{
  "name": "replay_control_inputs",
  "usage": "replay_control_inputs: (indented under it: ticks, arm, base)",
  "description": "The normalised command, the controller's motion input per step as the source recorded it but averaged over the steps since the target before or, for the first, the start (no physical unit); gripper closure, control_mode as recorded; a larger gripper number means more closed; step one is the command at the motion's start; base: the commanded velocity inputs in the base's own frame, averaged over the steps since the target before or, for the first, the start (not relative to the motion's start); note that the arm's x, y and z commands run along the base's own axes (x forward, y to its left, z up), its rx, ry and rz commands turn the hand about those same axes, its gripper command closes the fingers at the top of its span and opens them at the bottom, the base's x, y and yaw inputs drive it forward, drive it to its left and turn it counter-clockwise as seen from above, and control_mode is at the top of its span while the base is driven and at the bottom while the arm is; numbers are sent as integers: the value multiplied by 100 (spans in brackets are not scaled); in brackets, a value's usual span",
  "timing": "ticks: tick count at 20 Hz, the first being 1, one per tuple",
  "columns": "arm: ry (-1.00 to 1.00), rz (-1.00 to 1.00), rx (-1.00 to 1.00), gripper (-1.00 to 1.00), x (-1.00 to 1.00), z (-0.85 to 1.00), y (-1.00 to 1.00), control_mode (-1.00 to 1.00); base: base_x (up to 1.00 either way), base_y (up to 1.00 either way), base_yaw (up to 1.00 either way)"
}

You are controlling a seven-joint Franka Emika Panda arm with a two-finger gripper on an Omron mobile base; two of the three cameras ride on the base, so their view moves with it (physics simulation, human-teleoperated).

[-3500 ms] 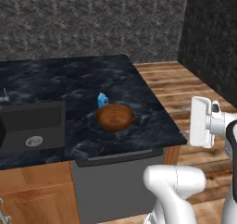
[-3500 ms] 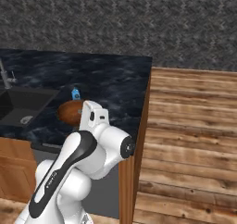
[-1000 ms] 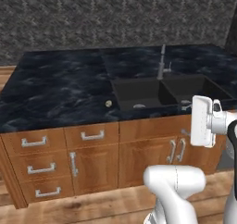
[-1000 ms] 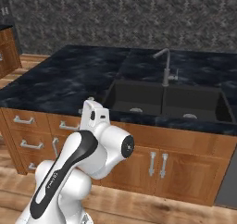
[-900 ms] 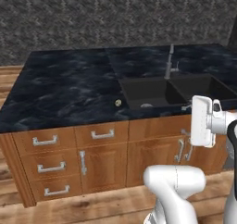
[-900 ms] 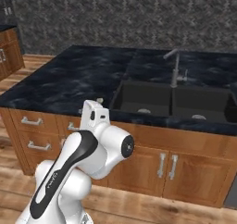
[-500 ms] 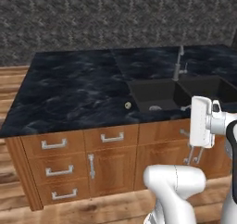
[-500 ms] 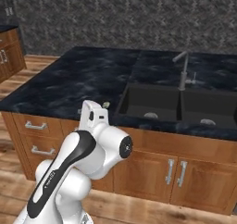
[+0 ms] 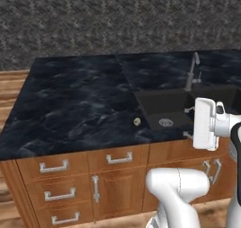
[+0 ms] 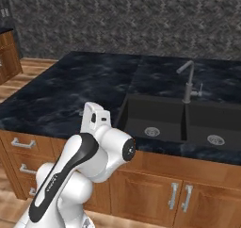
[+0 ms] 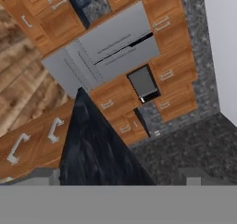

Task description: Gather the eggs and milk located in the vicinity of the sink area and place them right next to the bowl.

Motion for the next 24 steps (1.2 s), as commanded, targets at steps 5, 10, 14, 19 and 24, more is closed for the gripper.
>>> replay_control_inputs:
  ticks: [5, 10, 14, 19, 24]
  arm:
    - [0, 0, 0, -100, 0, 0, 0, 100]
    - [0, 0, 0, -100, 0, 0, 0, 100]
    - [0, 0, 0, -100, 0, 0, 0, 100]
    - [2, 0, 0, -100, 1, -3, 1, -100]
    - [23, 0, 0, -100, 12, -6, 8, -100]
  base:
    - [68, 23, 5]
    - [38, 21, 1]
    - [25, 19, 0]
    - [3, 5, 0]
    - [0, 0, 0]
